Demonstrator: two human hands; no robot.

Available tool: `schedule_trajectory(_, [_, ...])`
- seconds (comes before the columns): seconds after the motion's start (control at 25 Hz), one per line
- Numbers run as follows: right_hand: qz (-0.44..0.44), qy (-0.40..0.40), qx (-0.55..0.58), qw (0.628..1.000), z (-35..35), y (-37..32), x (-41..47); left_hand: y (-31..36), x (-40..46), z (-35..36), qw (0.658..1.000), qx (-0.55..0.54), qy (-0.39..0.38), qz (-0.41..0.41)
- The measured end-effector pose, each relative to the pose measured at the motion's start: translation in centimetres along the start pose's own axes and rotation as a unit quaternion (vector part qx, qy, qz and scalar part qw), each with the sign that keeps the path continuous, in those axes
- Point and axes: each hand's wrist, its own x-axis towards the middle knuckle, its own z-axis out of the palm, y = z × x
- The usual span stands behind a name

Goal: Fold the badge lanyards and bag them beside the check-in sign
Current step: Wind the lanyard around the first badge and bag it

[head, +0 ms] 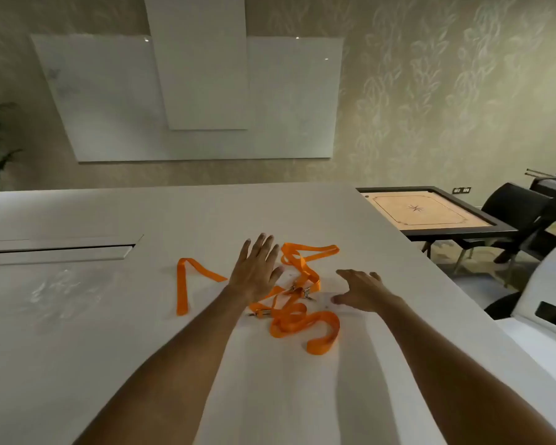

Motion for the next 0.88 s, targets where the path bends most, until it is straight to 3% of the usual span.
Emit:
schedule_trajectory(0.2, [-0.042,-0.09,0.003,0.995,0.5,1.0,-0.7,2.2,0.4,0.3,0.999,0.004,-0.041,-0.004])
schedule_trajectory(0.88, [-0.135,-0.005,0.03,0.99,-0.2,1.8,-0.2,4.5,-1.8,-0.1,0.995,-0.042,-0.03,-0.084])
